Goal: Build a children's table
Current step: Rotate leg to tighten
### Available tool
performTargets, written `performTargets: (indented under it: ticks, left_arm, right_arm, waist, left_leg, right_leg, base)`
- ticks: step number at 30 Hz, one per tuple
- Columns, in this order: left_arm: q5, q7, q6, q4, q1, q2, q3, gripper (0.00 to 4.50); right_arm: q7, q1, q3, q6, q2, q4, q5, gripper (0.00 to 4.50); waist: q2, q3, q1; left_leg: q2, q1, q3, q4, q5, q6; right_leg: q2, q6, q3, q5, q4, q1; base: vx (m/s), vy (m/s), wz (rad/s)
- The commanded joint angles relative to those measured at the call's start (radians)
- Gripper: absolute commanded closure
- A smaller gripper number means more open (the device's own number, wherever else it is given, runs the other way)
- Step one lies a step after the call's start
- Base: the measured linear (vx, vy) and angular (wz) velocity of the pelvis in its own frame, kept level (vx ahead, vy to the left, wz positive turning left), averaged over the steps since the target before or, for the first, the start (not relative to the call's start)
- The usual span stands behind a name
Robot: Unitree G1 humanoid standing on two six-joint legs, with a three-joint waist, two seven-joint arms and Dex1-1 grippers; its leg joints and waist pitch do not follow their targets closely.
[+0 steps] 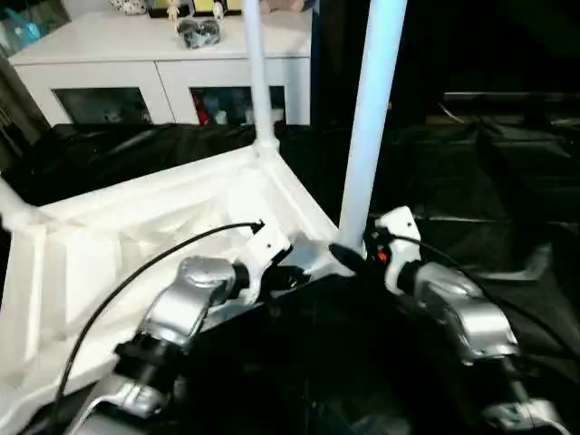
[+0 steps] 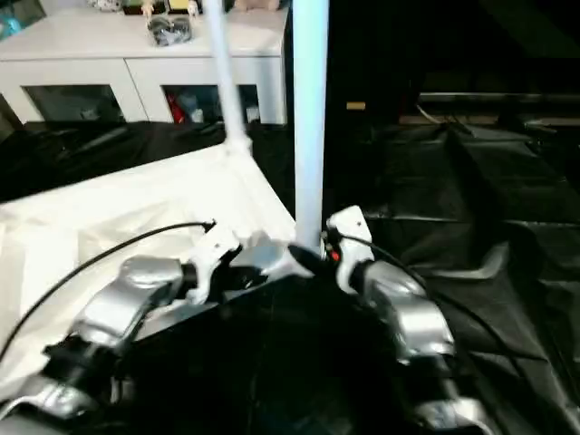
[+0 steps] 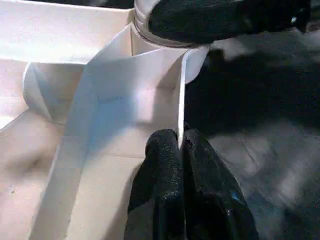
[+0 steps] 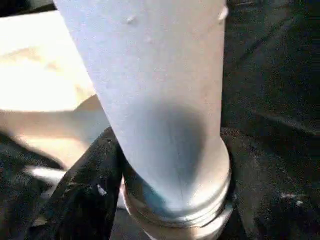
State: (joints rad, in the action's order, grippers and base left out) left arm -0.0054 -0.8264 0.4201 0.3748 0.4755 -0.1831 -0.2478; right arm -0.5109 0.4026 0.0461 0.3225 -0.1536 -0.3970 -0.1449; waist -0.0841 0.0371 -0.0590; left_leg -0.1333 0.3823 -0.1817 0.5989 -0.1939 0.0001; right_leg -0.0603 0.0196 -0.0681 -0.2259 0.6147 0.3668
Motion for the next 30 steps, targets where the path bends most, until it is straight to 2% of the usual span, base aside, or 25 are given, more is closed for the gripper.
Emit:
performTargets:
  ticks: [1, 2, 3, 4, 5, 6, 8, 10, 13, 16, 17, 18, 20, 21, 22, 23, 24, 27, 29, 30]
  left_arm:
    - [-0.052, 0.015, -0.023, -0.030, 0.037, 0.078, -0.004, 4.50]
    - [-0.051, 0.015, -0.024, -0.029, 0.038, 0.080, -0.005, 4.50]
    - [-0.050, 0.014, -0.024, -0.029, 0.039, 0.083, -0.005, 4.50]
    - [-0.051, -0.001, -0.028, -0.033, 0.039, 0.080, -0.009, 4.50]
    - [-0.052, -0.008, -0.030, -0.035, 0.039, 0.077, -0.011, 4.50]
    - [-0.054, -0.018, -0.034, -0.040, 0.037, 0.071, -0.014, 4.50]
    - [-0.064, -0.056, -0.035, -0.058, 0.024, 0.046, -0.020, 4.50]
    - [-0.066, -0.067, -0.034, -0.065, 0.019, 0.037, -0.021, 4.50]
    - [-0.073, -0.103, -0.040, -0.076, 0.007, 0.012, -0.026, 4.50]
    - [-0.087, -0.178, -0.047, -0.105, -0.018, -0.041, -0.033, 4.50]
    - [-0.096, -0.209, -0.047, -0.116, -0.028, -0.061, -0.034, 4.50]
    - [-0.103, -0.249, -0.052, -0.130, -0.041, -0.090, -0.037, 4.50]
    - [-0.105, -0.265, -0.057, -0.136, -0.047, -0.103, -0.039, 4.50]
    - [-0.107, -0.282, -0.059, -0.142, -0.054, -0.119, -0.038, 4.50]
    - [-0.107, -0.288, -0.060, -0.144, -0.056, -0.127, -0.037, 4.50]
    - [-0.108, -0.297, -0.063, -0.146, -0.060, -0.137, -0.035, 4.50]
    - [-0.109, -0.306, -0.065, -0.148, -0.064, -0.147, -0.033, 4.50]
    - [-0.114, -0.333, -0.068, -0.157, -0.075, -0.172, -0.029, 4.50]
    - [-0.123, -0.356, -0.066, -0.171, -0.089, -0.193, -0.031, 4.50]
    - [-0.126, -0.364, -0.065, -0.178, -0.094, -0.200, -0.032, 4.50]
  right_arm:
    - [0.039, -0.012, 0.052, 0.034, 0.065, -0.097, 0.023, 1.81]
    - [0.038, -0.010, 0.050, 0.029, 0.070, -0.101, 0.022, 1.81]
    - [0.036, -0.008, 0.046, 0.024, 0.075, -0.105, 0.020, 1.25]
    - [0.017, -0.005, 0.041, 0.021, 0.080, -0.100, 0.009, 1.11]
    - [0.009, -0.004, 0.039, 0.021, 0.080, -0.099, 0.004, 1.11]
    - [-0.005, -0.003, 0.040, 0.021, 0.076, -0.094, -0.001, 1.06]
    - [-0.050, -0.002, 0.055, -0.001, 0.050, -0.075, 0.001, 0.77]
    - [-0.068, -0.003, 0.061, -0.009, 0.039, -0.066, 0.002, 0.77]
    - [-0.133, -0.008, 0.071, -0.026, 0.006, -0.036, -0.008, 0.77]
    - [-0.321, -0.043, 0.110, -0.060, -0.083, 0.054, -0.038, 0.77]
    - [-0.389, -0.060, 0.121, -0.063, -0.114, 0.085, -0.055, 0.77]
    - [-0.466, -0.081, 0.130, -0.063, -0.149, 0.119, -0.075, 0.77]
    - [-0.490, -0.088, 0.132, -0.064, -0.161, 0.129, -0.081, 0.77]
    - [-0.519, -0.096, 0.134, -0.062, -0.175, 0.140, -0.090, 0.77]
    - [-0.533, -0.100, 0.137, -0.058, -0.183, 0.147, -0.094, 0.77]
    - [-0.553, -0.106, 0.141, -0.053, -0.194, 0.156, -0.100, 0.77]
    - [-0.574, -0.113, 0.147, -0.046, -0.205, 0.166, -0.107, 0.77]
    - [-0.611, -0.128, 0.167, -0.026, -0.233, 0.190, -0.113, 0.77]
    - [-0.625, -0.139, 0.179, -0.015, -0.245, 0.207, -0.115, 1.10]
    - [-0.632, -0.143, 0.182, -0.011, -0.248, 0.213, -0.115, 1.10]
  waist:
    - [0.016, -0.046, -0.003]
    - [0.016, -0.047, -0.002]
    - [0.016, -0.049, -0.002]
    - [0.016, -0.050, -0.003]
    - [0.012, -0.050, -0.003]
    - [0.013, -0.050, -0.003]
    - [0.008, -0.050, -0.003]
    - [0.010, -0.051, -0.003]
    - [0.010, -0.053, -0.006]
    - [0.014, -0.056, -0.009]
    - [0.013, -0.056, -0.013]
    - [0.016, -0.056, -0.018]
    - [0.013, -0.055, -0.022]
    - [0.012, -0.053, -0.027]
    - [0.012, -0.052, -0.029]
    - [0.018, -0.050, -0.028]
    - [0.014, -0.050, -0.034]
    - [0.017, -0.050, -0.036]
    - [0.016, -0.052, -0.036]
    - [0.016, -0.052, -0.036]
  left_leg:
    - [-0.105, -0.015, 0.051, -0.079, -0.192, 0.032]
    - [-0.105, -0.013, 0.052, -0.079, -0.190, 0.035]
    - [-0.106, -0.012, 0.053, -0.079, -0.182, 0.040]
    - [-0.106, -0.012, 0.052, -0.078, -0.176, 0.047]
    - [-0.106, -0.011, 0.053, -0.078, -0.173, 0.050]
    - [-0.107, -0.012, 0.052, -0.078, -0.172, 0.057]
    - [-0.108, -0.012, 0.053, -0.079, -0.180, 0.058]
    - [-0.109, -0.012, 0.053, -0.079, -0.183, 0.058]
    - [-0.109, -0.011, 0.052, -0.074, -0.151, 0.078]
    - [-0.110, -0.009, 0.051, -0.071, -0.128, 0.098]
    - [-0.110, -0.007, 0.049, -0.067, -0.118, 0.120]
    - [-0.111, -0.007, 0.048, -0.066, -0.119, 0.133]
    - [-0.112, -0.006, 0.048, -0.066, -0.121, 0.139]
    - [-0.114, -0.010, 0.048, -0.070, -0.145, 0.129]
    - [-0.115, -0.011, 0.049, -0.071, -0.154, 0.122]
    - [-0.116, -0.012, 0.048, -0.073, -0.164, 0.117]
    - [-0.117, -0.013, 0.049, -0.074, -0.183, 0.098]
    - [-0.116, -0.014, 0.049, -0.075, -0.170, 0.093]
    - [-0.114, -0.012, 0.049, -0.073, -0.154, 0.097]
    - [-0.114, -0.011, 0.049, -0.073, -0.146, 0.100]
  right_leg:
    - [-0.120, 0.216, 0.066, -0.170, -0.085, -0.028]
    - [-0.121, 0.217, 0.066, -0.163, -0.083, -0.029]
    - [-0.120, 0.216, 0.064, -0.147, -0.082, -0.031]
    - [-0.120, 0.216, 0.065, -0.125, -0.080, -0.031]
    - [-0.120, 0.217, 0.065, -0.116, -0.079, -0.031]
    - [-0.118, 0.218, 0.064, -0.106, -0.079, -0.030]
    - [-0.120, 0.220, 0.064, -0.107, -0.079, -0.031]
    - [-0.119, 0.221, 0.064, -0.099, -0.078, -0.033]
    - [-0.120, 0.228, 0.064, -0.052, -0.074, -0.034]
    - [-0.119, 0.233, 0.061, -0.009, -0.069, -0.035]
    - [-0.117, 0.236, 0.059, 0.023, -0.064, -0.035]
    - [-0.117, 0.234, 0.060, 0.021, -0.066, -0.035]
    - [-0.116, 0.234, 0.058, 0.003, -0.066, -0.033]
    - [-0.116, 0.234, 0.058, -0.049, -0.071, -0.028]
    - [-0.115, 0.235, 0.058, -0.065, -0.072, -0.026]
    - [-0.115, 0.235, 0.059, -0.081, -0.074, -0.026]
    - [-0.116, 0.230, 0.061, -0.115, -0.075, -0.026]
    - [-0.115, 0.227, 0.062, -0.102, -0.073, -0.025]
    - [-0.116, 0.232, 0.062, -0.077, -0.070, -0.026]
    - [-0.116, 0.233, 0.061, -0.068, -0.069, -0.027]
  base:
    - [0.000, 0.000, 0.00]
    - [0.000, 0.000, 0.00]
    - [0.000, 0.000, 0.00]
    - [0.000, 0.000, 0.00]
    - [0.000, 0.000, 0.00]
    - [0.000, 0.000, 0.00]
    - [0.000, 0.000, 0.00]
    - [0.000, 0.000, 0.00]
    - [0.000, 0.000, 0.00]
    - [0.000, 0.000, 0.00]
    - [0.000, 0.000, 0.00]
    - [0.000, 0.000, 0.00]
    - [0.000, 0.000, 0.00]
    - [0.000, 0.000, 0.00]
    - [0.000, 0.000, 0.00]
    - [0.000, 0.000, 0.00]
    - [0.000, 0.000, 0.00]
    - [0.000, 0.000, 0.00]
    - [0.000, 0.000, 0.00]
    - [0.000, 0.000, 0.00]
